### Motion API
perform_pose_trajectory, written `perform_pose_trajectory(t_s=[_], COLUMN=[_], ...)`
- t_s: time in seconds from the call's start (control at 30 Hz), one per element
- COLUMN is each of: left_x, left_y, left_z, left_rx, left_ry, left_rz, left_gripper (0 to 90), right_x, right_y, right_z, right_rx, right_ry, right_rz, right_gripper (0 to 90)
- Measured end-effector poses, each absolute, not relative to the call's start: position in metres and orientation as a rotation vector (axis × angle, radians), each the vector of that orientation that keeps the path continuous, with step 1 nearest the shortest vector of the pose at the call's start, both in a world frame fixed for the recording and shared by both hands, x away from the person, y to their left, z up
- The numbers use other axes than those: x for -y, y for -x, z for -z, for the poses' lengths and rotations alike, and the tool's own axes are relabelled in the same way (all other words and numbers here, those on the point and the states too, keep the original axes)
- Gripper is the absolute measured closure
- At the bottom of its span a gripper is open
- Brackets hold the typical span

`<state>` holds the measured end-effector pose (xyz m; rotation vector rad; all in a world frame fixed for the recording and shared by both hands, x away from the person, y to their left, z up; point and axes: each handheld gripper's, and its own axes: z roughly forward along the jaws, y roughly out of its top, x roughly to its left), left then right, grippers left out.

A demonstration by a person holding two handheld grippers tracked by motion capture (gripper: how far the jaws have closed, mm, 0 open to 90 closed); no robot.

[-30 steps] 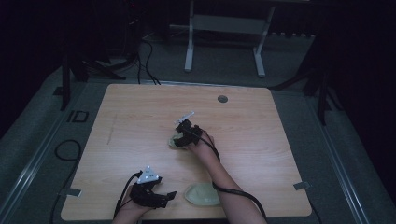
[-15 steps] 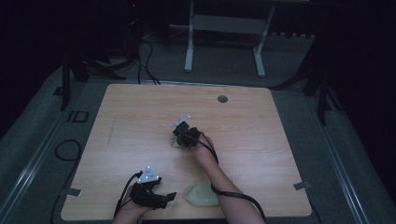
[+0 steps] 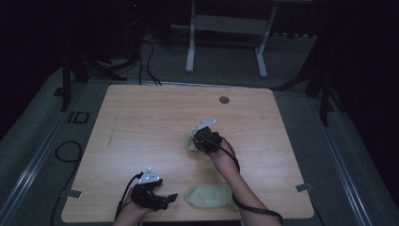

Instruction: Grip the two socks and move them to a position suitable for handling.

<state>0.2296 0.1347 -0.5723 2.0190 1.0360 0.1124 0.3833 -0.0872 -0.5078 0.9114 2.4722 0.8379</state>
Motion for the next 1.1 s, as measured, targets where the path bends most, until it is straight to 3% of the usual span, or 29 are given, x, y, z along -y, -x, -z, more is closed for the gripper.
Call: perform_pose_trajectory(t_s=[0.43, 0.7, 0.77, 0.87, 0.97, 1.1], left_x=[-0.133, -0.129, -0.129, -0.129, -0.128, -0.122], left_y=[-0.23, -0.237, -0.239, -0.243, -0.25, -0.262], left_z=[0.573, 0.57, 0.569, 0.57, 0.569, 0.561], left_rx=[-1.044, -1.027, -1.023, -1.028, -1.037, -1.017], left_ry=[-2.02, -2.019, -2.021, -2.026, -2.024, -2.044], left_rz=[-0.121, -0.121, -0.129, -0.138, -0.122, -0.136], left_gripper=[14.4, 14.5, 14.5, 14.6, 14.6, 14.6], right_x=[0.136, 0.133, 0.131, 0.128, 0.128, 0.137], right_y=[-0.324, -0.321, -0.323, -0.321, -0.318, -0.316], right_z=[0.514, 0.541, 0.547, 0.553, 0.549, 0.526], right_rx=[-2.415, -2.437, -2.451, -2.459, -2.485, -2.475], right_ry=[-0.922, -0.955, -0.964, -0.964, -0.961, -0.939], right_rz=[-0.88, -0.846, -0.828, -0.824, -0.827, -0.882], right_gripper=[79.4, 77.8, 73.9, 59.6, 51.4, 47.7])
